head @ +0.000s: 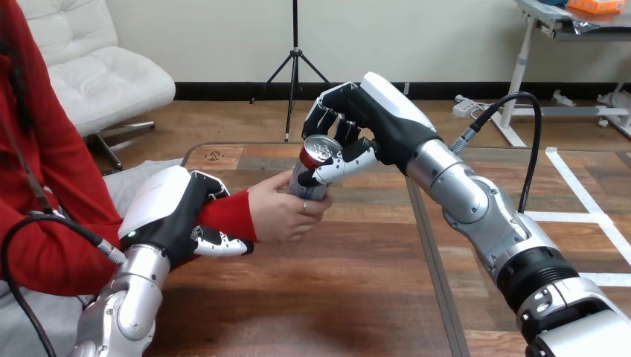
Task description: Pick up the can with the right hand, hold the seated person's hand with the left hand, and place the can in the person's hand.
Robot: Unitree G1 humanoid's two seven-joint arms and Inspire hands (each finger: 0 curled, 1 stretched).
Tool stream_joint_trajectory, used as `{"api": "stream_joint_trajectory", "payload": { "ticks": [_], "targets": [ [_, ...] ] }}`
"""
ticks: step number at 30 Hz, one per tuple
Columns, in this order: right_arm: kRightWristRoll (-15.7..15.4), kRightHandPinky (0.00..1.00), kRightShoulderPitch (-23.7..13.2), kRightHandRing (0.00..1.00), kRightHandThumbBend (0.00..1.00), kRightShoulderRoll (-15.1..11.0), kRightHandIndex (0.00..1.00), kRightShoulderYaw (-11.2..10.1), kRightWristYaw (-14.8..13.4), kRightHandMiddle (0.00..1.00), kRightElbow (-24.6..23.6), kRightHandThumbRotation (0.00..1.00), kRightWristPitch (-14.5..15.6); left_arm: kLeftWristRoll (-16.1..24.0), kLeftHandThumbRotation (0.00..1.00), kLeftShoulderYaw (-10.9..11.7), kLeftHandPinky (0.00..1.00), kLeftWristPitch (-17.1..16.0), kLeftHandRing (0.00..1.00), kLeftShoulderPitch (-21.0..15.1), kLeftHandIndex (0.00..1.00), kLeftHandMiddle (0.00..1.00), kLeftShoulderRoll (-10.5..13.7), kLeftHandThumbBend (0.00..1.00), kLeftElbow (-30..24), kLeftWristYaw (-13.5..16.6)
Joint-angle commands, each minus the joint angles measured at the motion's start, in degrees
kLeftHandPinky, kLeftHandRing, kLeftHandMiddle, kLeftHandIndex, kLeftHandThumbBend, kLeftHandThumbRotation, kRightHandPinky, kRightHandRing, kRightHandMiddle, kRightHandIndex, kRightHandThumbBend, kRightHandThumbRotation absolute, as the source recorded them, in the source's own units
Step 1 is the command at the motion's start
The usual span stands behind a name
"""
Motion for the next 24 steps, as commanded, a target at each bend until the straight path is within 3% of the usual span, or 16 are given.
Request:
{"api": "stream_joint_trajectory", "payload": {
  "ticks": [1, 24],
  "targets": [
    [1.2, 0.30, -3.7, 0.33, 0.71, 1.4, 0.43, 0.4, 0.1, 0.39, -4.6, 0.00, -2.4, -2.9, 0.00, 2.5, 0.21, -7.3, 0.27, -11.9, 0.36, 0.35, -2.1, 0.61, -14.8, 4.8],
    [2.1, 0.31, -3.0, 0.33, 0.74, 1.6, 0.44, -0.1, 1.0, 0.39, -4.5, 0.00, -2.4, -3.4, 0.00, 2.5, 0.21, -8.1, 0.27, -11.4, 0.35, 0.34, -2.1, 0.64, -15.1, 4.7]
  ]
}}
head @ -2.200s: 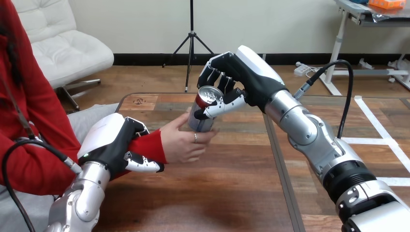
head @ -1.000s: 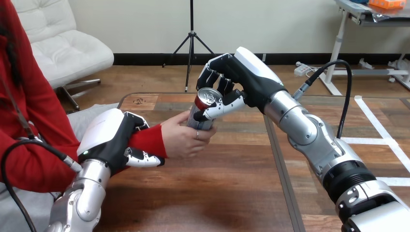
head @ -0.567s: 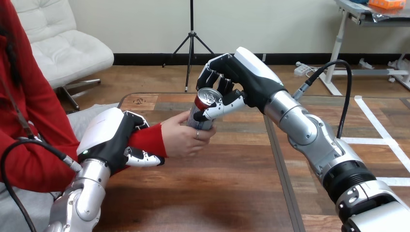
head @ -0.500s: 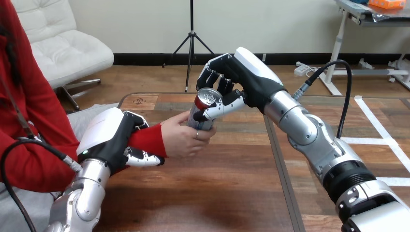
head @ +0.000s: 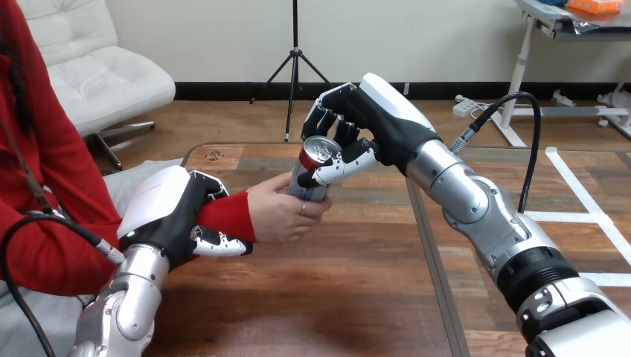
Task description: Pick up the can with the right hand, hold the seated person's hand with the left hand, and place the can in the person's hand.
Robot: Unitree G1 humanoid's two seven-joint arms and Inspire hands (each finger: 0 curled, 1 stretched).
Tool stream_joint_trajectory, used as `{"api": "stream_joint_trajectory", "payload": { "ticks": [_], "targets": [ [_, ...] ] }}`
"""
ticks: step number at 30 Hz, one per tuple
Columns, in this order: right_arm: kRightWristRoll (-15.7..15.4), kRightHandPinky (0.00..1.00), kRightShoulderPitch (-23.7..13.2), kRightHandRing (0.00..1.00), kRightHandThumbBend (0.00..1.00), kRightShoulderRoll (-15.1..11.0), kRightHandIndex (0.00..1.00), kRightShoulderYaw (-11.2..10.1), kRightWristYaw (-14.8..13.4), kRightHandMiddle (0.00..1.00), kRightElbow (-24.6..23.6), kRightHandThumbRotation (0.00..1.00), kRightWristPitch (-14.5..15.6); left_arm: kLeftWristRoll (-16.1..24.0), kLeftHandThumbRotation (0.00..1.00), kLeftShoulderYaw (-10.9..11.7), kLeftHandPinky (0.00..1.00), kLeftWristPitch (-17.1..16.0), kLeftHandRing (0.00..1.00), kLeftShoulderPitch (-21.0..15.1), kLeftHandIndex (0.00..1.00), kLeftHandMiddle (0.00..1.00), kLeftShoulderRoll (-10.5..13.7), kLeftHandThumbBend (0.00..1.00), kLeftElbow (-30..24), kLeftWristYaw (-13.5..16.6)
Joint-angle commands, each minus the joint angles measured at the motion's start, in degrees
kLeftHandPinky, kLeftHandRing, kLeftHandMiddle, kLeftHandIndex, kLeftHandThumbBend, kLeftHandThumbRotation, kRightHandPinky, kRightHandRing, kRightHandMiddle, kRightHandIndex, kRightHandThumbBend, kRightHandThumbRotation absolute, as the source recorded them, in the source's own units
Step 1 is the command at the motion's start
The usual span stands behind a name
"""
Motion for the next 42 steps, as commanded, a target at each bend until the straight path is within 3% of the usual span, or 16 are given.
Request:
{"api": "stream_joint_trajectory", "payload": {
  "ticks": [1, 17, 26, 35, 42],
  "targets": [
    [2.0, 0.31, -3.0, 0.34, 0.75, 1.6, 0.44, -0.1, 0.4, 0.39, -4.5, 0.00, -2.3, -3.4, 0.00, 2.5, 0.21, -8.1, 0.27, -11.4, 0.35, 0.34, -2.2, 0.64, -15.0, 4.7],
    [3.1, 0.34, -2.4, 0.38, 0.78, 1.5, 0.46, -0.6, 2.2, 0.43, -5.8, 0.00, -0.4, -4.1, 0.00, 2.4, 0.22, -7.1, 0.28, -10.8, 0.36, 0.35, -2.7, 0.68, -15.3, 3.7],
    [4.6, 0.38, -2.0, 0.45, 0.80, 1.5, 0.51, -1.2, 5.0, 0.49, -7.1, 0.04, 1.8, -4.8, 0.00, 2.4, 0.33, -7.6, 0.39, -10.5, 0.44, 0.43, -2.4, 0.75, -15.5, 3.0],
    [5.8, 0.41, -1.3, 0.48, 0.82, 1.1, 0.55, -1.5, 6.7, 0.53, -8.6, 0.22, 3.1, -5.5, 0.00, 2.3, 0.37, -8.4, 0.43, -10.1, 0.48, 0.47, -1.8, 0.77, -15.3, 2.8],
    [6.5, 0.45, -0.6, 0.53, 0.87, 0.7, 0.59, -1.7, 8.4, 0.57, -10.3, 0.49, 4.6, -5.5, 0.02, 2.0, 0.39, -7.7, 0.45, -9.8, 0.51, 0.49, -1.1, 0.75, -15.9, 1.7]
  ]
}}
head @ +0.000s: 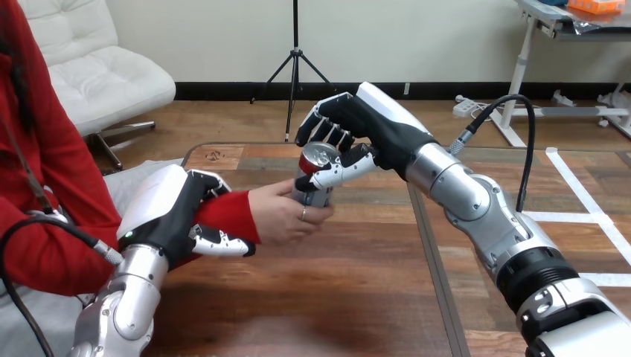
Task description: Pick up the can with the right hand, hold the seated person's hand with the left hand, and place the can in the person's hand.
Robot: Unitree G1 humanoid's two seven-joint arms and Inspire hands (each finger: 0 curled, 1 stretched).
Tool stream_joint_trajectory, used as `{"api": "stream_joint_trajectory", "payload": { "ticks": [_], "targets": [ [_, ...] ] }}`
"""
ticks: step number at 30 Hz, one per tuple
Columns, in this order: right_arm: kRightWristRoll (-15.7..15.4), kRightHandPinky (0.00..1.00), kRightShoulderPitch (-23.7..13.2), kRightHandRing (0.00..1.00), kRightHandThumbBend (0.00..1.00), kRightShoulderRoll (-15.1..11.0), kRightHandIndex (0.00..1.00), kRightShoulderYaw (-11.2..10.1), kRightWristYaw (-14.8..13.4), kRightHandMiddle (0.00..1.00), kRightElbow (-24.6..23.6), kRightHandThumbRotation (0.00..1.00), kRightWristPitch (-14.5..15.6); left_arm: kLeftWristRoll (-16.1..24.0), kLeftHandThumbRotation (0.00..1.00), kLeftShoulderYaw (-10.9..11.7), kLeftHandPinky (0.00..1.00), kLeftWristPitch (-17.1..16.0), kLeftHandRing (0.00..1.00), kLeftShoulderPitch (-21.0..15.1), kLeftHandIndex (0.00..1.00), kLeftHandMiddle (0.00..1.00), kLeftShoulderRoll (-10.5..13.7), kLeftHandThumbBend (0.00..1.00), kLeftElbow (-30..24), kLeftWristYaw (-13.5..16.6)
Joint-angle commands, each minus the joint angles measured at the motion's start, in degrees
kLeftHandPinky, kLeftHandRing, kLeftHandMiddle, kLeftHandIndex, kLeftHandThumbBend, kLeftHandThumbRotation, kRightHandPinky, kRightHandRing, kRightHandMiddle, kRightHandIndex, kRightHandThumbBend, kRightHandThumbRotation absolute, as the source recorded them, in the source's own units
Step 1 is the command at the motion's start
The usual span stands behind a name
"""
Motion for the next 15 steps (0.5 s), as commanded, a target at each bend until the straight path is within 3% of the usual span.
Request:
{"api": "stream_joint_trajectory", "payload": {
  "ticks": [1, 4, 5, 6, 13, 14, 15],
  "targets": [
    [3.7, 0.45, -1.0, 0.53, 0.89, 0.6, 0.60, -1.6, 2.2, 0.58, -8.7, 0.53, 1.7, -2.4, 0.04, 1.5, 0.40, -6.6, 0.46, -10.0, 0.51, 0.50, -1.0, 0.75, -15.3, 1.6],
    [3.6, 0.48, -0.6, 0.57, 0.95, 0.3, 0.63, -1.5, 2.8, 0.61, -9.4, 0.69, 1.8, 0.2, 0.16, 0.9, 0.42, -5.3, 0.49, -9.9, 0.54, 0.53, 0.1, 0.75, -16.0, 1.3],
    [3.7, 0.48, -0.5, 0.57, 0.95, 0.2, 0.63, -1.5, 3.1, 0.61, -9.5, 0.69, 1.6, 1.0, 0.16, 0.6, 0.42, -4.3, 0.49, -9.7, 0.54, 0.53, 0.4, 0.75, -16.5, 0.7],
    [3.8, 0.49, -0.4, 0.59, 0.97, 0.1, 0.65, -1.6, 3.4, 0.63, -9.7, 0.77, 1.5, 1.4, 0.28, 0.5, 0.44, -3.7, 0.53, -9.7, 0.57, 0.57, 0.6, 0.79, -16.9, 0.3],
    [4.8, 0.54, 0.1, 0.66, 1.00, -0.3, 0.73, -1.8, 5.0, 0.70, -9.9, 0.95, 0.2, 2.0, 0.55, 0.3, 0.53, -1.1, 0.64, -9.0, 0.67, 0.68, 0.9, 0.94, -18.8, -2.7],
    [5.3, 0.54, 0.3, 0.66, 1.00, -0.4, 0.73, -2.0, 5.4, 0.70, -9.9, 0.95, 0.1, 2.0, 0.55, 0.3, 0.53, -1.1, 0.64, -8.9, 0.67, 0.68, 0.9, 0.94, -18.8, -2.8],
    [5.7, 0.56, 0.3, 0.68, 1.00, -0.4, 0.75, -2.1, 5.7, 0.72, -9.9, 0.97, 0.1, 2.0, 0.59, 0.3, 0.58, -1.2, 0.68, -8.8, 0.70, 0.71, 0.9, 0.96, -18.9, -2.8]
  ]
}}
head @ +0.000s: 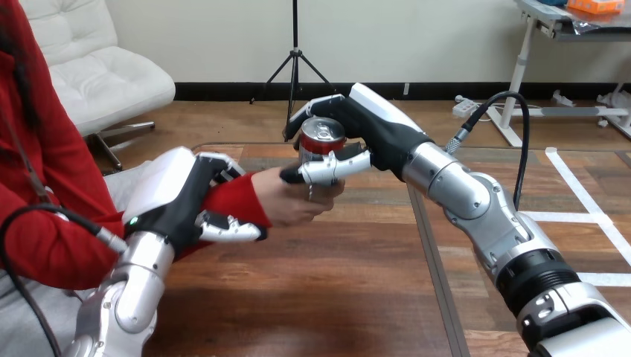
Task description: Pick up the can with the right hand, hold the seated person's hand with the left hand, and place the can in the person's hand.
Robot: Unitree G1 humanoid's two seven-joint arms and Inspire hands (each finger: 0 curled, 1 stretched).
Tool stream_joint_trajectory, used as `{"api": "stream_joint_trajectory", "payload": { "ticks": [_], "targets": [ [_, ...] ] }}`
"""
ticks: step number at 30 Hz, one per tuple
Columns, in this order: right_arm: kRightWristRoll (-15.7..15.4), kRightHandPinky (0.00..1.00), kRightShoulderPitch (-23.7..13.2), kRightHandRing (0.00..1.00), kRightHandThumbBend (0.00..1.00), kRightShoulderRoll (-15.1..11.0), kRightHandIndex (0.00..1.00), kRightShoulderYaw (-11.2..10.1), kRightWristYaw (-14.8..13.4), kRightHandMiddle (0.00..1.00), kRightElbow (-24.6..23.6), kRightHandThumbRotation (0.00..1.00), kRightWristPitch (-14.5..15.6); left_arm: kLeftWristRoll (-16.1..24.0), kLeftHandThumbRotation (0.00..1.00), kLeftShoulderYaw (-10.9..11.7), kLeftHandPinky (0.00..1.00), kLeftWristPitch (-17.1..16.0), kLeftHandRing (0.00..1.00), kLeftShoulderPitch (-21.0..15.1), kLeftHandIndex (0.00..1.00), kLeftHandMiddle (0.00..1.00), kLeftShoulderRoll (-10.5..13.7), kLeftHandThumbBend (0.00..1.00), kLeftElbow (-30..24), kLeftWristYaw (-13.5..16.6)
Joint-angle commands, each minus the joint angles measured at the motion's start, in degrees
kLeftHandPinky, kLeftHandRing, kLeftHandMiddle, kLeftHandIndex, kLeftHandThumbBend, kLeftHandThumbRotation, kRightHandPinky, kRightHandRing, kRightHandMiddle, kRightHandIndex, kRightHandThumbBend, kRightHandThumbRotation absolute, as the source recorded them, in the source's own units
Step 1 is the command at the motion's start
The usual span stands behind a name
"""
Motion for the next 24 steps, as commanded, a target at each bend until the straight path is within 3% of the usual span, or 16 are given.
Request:
{"api": "stream_joint_trajectory", "payload": {
  "ticks": [1, 10, 17, 24],
  "targets": [
    [4.0, 0.57, -0.8, 0.69, 1.00, -0.2, 0.76, -2.0, 2.5, 0.73, -6.1, 0.98, -0.7, 1.0, 0.61, 0.4, 0.60, -1.4, 0.69, -8.8, 0.71, 0.72, 0.8, 0.97, -12.8, -1.2],
    [6.3, 0.64, 0.6, 0.78, 1.00, -0.6, 0.84, -2.3, 3.8, 0.82, -7.6, 1.00, -0.8, 2.7, 0.72, 0.0, 0.77, -0.5, 0.80, -7.8, 0.78, 0.80, 0.3, 1.00, -14.0, -1.0],
    [8.5, 0.68, 2.3, 0.83, 1.00, -0.8, 0.87, -2.9, 4.3, 0.86, -9.1, 1.00, -1.5, 3.5, 0.77, -0.1, 0.83, -1.3, 0.84, -6.9, 0.80, 0.84, 0.2, 1.00, -14.0, -0.2],
    [11.3, 0.71, 4.3, 0.86, 1.00, -0.7, 0.89, -3.8, 5.8, 0.89, -11.2, 1.00, -0.3, 4.0, 0.85, -0.2, 0.86, -1.8, 0.88, -5.9, 0.82, 0.86, 0.2, 1.00, -14.2, 0.3]
  ]
}}
